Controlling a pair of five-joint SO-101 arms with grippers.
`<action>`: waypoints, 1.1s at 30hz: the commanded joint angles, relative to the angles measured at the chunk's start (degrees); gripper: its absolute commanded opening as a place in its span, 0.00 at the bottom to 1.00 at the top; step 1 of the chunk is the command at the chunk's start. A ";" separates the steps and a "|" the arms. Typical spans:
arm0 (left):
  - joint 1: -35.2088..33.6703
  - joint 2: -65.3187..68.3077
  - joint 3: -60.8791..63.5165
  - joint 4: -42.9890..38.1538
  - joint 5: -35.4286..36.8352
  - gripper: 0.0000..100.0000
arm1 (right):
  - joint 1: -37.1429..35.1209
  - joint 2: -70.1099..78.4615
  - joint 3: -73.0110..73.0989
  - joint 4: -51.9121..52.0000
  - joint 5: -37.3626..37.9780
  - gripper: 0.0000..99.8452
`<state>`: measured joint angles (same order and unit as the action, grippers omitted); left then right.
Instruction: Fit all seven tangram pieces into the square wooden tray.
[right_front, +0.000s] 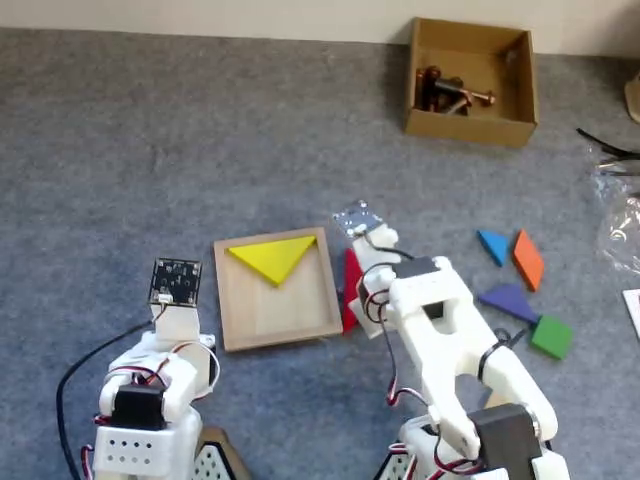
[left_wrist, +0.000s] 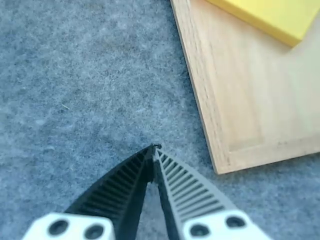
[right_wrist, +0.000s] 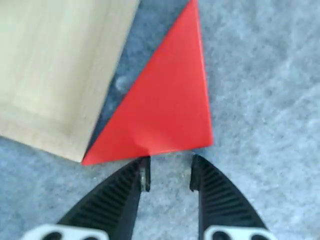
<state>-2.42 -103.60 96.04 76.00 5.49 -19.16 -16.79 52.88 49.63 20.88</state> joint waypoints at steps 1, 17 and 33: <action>0.84 -0.40 1.10 -0.09 0.44 0.01 | 0.22 -0.31 -3.47 1.10 -1.85 0.14; 0.84 -0.40 1.10 -0.09 0.44 0.01 | 0.13 0.40 -8.92 0.92 -5.45 0.15; 0.84 -0.40 1.10 -0.09 0.44 0.01 | -0.13 0.31 -8.84 -3.12 -5.54 0.14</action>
<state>-2.42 -103.60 96.04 76.00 5.49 -19.16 -16.00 46.99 47.52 15.78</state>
